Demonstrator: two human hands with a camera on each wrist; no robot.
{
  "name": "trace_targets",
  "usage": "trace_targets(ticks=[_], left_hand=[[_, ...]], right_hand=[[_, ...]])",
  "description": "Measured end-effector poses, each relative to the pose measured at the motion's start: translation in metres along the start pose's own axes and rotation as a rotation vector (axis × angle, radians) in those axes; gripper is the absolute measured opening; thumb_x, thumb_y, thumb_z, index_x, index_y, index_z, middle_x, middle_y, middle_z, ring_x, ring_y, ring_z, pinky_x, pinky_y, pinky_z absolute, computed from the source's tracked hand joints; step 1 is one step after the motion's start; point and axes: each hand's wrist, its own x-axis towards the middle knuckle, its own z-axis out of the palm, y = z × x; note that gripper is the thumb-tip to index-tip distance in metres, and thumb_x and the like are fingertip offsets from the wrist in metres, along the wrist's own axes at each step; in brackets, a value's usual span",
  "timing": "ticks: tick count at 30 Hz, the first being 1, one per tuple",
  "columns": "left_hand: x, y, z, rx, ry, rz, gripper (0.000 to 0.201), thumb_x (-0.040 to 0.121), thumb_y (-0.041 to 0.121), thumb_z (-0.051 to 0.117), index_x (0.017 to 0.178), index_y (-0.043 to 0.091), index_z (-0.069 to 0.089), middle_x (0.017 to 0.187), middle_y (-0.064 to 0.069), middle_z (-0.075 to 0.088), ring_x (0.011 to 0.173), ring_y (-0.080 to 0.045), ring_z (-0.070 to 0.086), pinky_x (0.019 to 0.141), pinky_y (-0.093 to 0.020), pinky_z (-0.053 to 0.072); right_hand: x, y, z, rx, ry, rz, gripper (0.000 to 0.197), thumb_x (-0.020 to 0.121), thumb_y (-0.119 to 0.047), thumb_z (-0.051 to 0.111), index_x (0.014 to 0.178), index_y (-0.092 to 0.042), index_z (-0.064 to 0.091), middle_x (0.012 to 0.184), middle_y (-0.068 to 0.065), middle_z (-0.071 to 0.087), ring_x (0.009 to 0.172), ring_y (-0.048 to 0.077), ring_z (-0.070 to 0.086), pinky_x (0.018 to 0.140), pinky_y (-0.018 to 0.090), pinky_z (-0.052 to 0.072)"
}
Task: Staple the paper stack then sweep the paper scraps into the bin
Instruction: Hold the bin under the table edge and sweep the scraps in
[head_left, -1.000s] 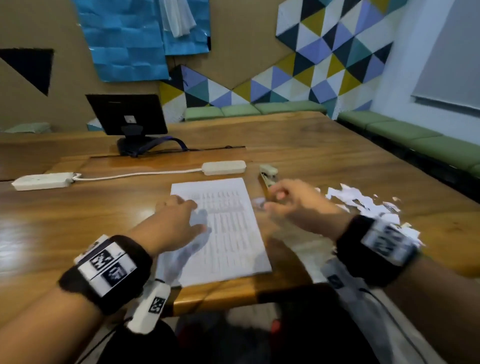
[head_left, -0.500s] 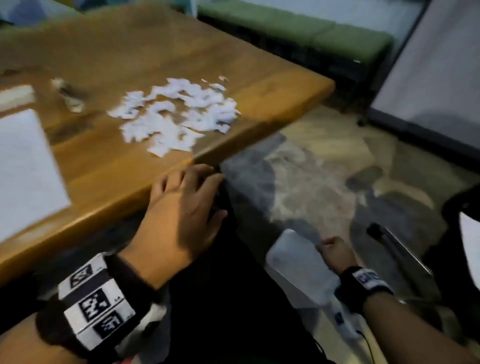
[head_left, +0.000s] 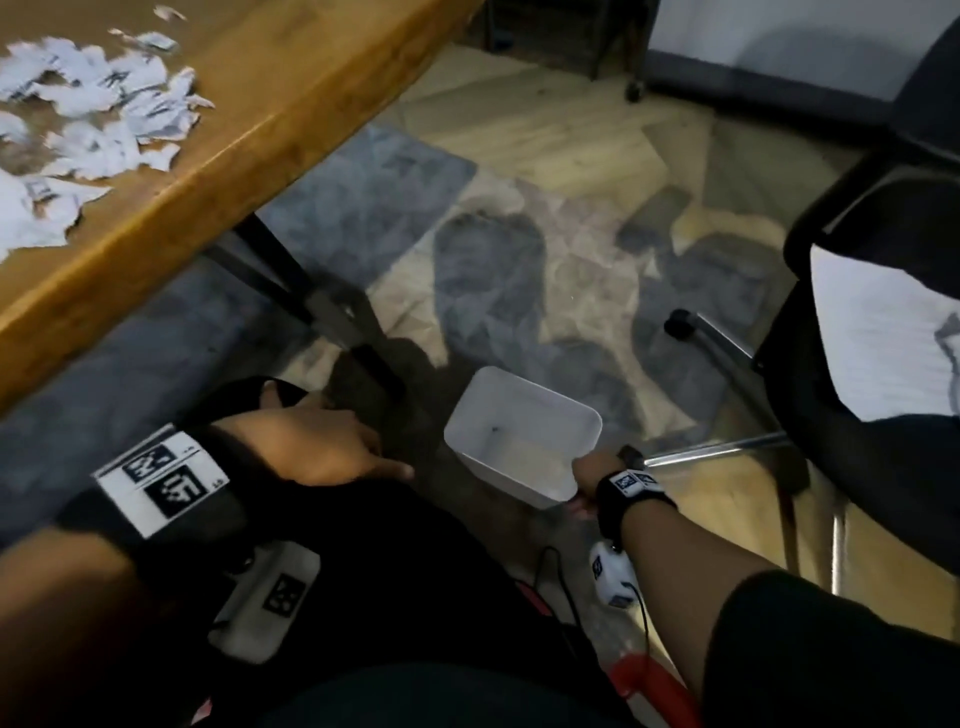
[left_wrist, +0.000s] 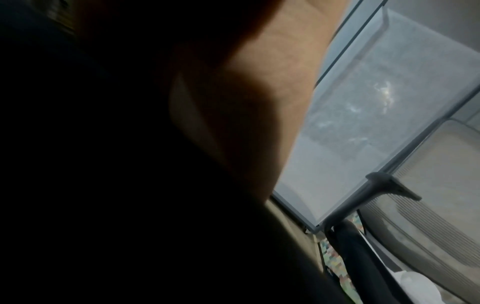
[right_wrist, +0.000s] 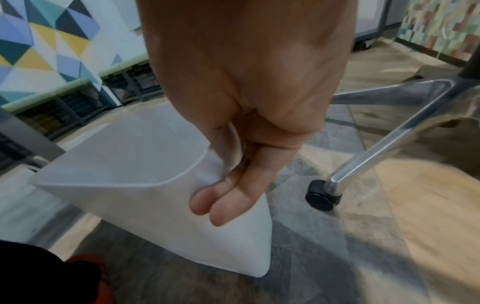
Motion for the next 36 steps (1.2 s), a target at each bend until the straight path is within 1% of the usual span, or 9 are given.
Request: trace_targets(ticks=[2, 8, 15, 20, 23, 26, 30, 32, 36], left_hand=[[0.0, 0.003, -0.001, 0.004, 0.029, 0.016, 0.07, 0.079, 0.092, 0.025, 0.124, 0.054, 0.062, 0.149, 0.018, 0.05, 0.151, -0.03, 0.024, 0.112, -0.075, 0.002], [0.003, 0.005, -0.006, -0.044, 0.111, 0.039, 0.06, 0.085, 0.085, 0.033, 0.121, 0.049, 0.066, 0.142, 0.017, 0.056, 0.145, -0.027, 0.033, 0.111, -0.07, 0.006], [-0.011, -0.016, 0.012, -0.076, 0.414, 0.255, 0.05, 0.096, 0.07, 0.031, 0.122, 0.044, 0.064, 0.135, 0.016, 0.062, 0.142, -0.018, 0.041, 0.12, -0.06, 0.011], [-0.029, -0.048, 0.043, -0.311, 0.779, 0.392, 0.056, 0.094, 0.076, 0.026, 0.143, 0.055, 0.042, 0.156, 0.028, 0.04, 0.153, -0.008, 0.025, 0.124, -0.056, 0.014], [-0.032, -0.078, 0.067, -0.726, 0.872, 0.398, 0.062, 0.096, 0.068, 0.045, 0.152, 0.043, 0.037, 0.159, 0.016, 0.04, 0.146, -0.009, 0.038, 0.122, -0.035, 0.031], [-0.03, -0.102, 0.085, -1.267, 0.866, 0.323, 0.047, 0.097, 0.054, 0.058, 0.139, 0.034, 0.053, 0.135, 0.013, 0.059, 0.131, -0.008, 0.055, 0.107, -0.022, 0.039], [0.003, -0.123, 0.088, -1.898, 0.55, 0.384, 0.07, 0.075, 0.072, 0.076, 0.133, 0.034, 0.064, 0.139, 0.001, 0.067, 0.122, -0.021, 0.068, 0.109, -0.047, 0.05], [0.016, -0.129, 0.093, -1.929, 0.416, 0.395, 0.072, 0.071, 0.073, 0.077, 0.13, 0.033, 0.068, 0.124, -0.016, 0.075, 0.105, -0.039, 0.075, 0.097, -0.052, 0.057], [0.023, -0.138, 0.109, -1.938, 0.398, 0.251, 0.049, 0.092, 0.039, 0.074, 0.131, 0.012, 0.064, 0.085, -0.023, 0.078, 0.058, -0.039, 0.073, 0.055, -0.045, 0.063]], right_hand=[[0.001, -0.004, 0.001, 0.031, -0.015, 0.001, 0.034, 0.1, -0.012, 0.043, 0.109, 0.008, 0.069, 0.063, 0.016, 0.076, 0.048, 0.027, 0.073, 0.041, 0.031, 0.057], [-0.015, -0.036, -0.006, 0.116, -0.03, -0.05, 0.035, 0.094, -0.008, 0.043, 0.104, 0.014, 0.067, 0.068, 0.027, 0.075, 0.051, 0.035, 0.074, 0.045, 0.036, 0.058], [-0.08, -0.094, -0.036, 0.089, 0.05, -0.305, 0.032, 0.098, -0.012, 0.043, 0.087, 0.008, 0.065, 0.054, 0.019, 0.069, 0.051, 0.034, 0.068, 0.068, 0.055, 0.064], [-0.135, -0.169, -0.063, -0.055, 0.132, -0.45, 0.036, 0.095, -0.009, 0.039, 0.08, 0.015, 0.062, 0.05, 0.023, 0.062, 0.04, 0.03, 0.06, 0.048, 0.036, 0.056], [-0.172, -0.215, -0.076, -0.155, 0.191, -0.477, 0.039, 0.098, -0.008, 0.038, 0.071, 0.009, 0.06, 0.045, 0.018, 0.06, 0.034, 0.025, 0.055, 0.044, 0.03, 0.052], [-0.203, -0.261, -0.08, -0.376, 0.233, -0.501, 0.05, 0.101, -0.012, 0.038, 0.061, 0.005, 0.063, 0.049, 0.019, 0.061, 0.037, 0.026, 0.058, 0.045, 0.028, 0.054], [-0.222, -0.306, -0.052, -0.713, 0.259, -0.56, 0.045, 0.098, -0.019, 0.044, 0.067, 0.0, 0.069, 0.059, 0.017, 0.071, 0.045, 0.022, 0.065, 0.046, 0.019, 0.049], [-0.216, -0.317, -0.026, -0.824, 0.228, -0.6, 0.041, 0.098, -0.022, 0.047, 0.071, 0.0, 0.069, 0.061, 0.017, 0.073, 0.043, 0.019, 0.065, 0.049, 0.02, 0.049], [-0.195, -0.309, 0.014, -0.866, 0.026, -0.605, 0.044, 0.102, -0.022, 0.046, 0.073, 0.006, 0.064, 0.05, 0.011, 0.068, 0.055, 0.03, 0.066, 0.06, 0.034, 0.059]])
